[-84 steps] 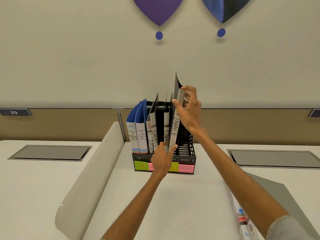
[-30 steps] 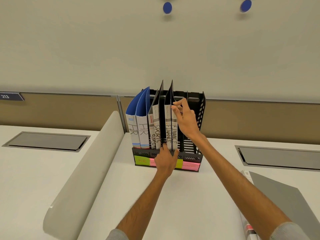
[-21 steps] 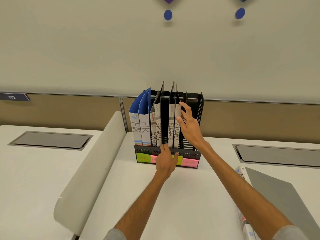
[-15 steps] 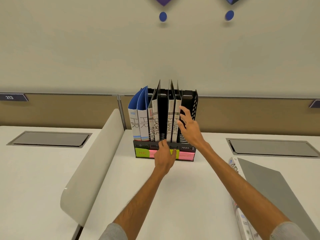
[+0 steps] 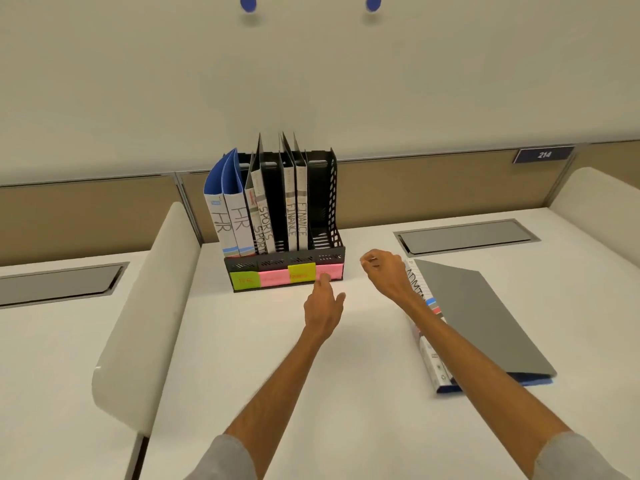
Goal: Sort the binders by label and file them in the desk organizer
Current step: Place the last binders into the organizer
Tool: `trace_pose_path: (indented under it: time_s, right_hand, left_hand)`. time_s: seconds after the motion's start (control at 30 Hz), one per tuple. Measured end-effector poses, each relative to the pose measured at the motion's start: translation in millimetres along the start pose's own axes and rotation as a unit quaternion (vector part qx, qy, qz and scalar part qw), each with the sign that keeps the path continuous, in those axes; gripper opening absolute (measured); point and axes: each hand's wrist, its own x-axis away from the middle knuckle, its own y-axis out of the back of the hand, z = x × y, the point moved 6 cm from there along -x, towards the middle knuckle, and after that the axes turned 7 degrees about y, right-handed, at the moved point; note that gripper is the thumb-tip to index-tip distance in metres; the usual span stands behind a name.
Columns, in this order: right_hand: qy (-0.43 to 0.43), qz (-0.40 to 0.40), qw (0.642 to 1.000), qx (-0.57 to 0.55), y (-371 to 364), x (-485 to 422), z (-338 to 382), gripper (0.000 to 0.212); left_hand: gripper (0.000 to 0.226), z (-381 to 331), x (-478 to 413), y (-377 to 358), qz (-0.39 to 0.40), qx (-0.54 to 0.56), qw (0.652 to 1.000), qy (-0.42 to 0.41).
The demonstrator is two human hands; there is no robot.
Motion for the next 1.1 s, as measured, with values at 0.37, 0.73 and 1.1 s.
trace_pose_path:
  time_s: [0.37,0.73,1.1]
  right_hand:
    - [-0.135,-0.064,0.989,0.021,72,76,-85,0.030]
    - [-0.242,0.045,0.969,0.026,93,89,-174,0.053]
    - [-0.263,0.146,0.954,-0.002,100,63,-242,0.063]
  left_hand:
    - [0.048,-44,37,-73,0.113,0.000,0.993,-0.025]
    - [0.078,-104,32,-131,0.173,0.088,0.981,0.020]
    - [0.057,-137,14,-182,0.181,-0.027,0.972,0.149]
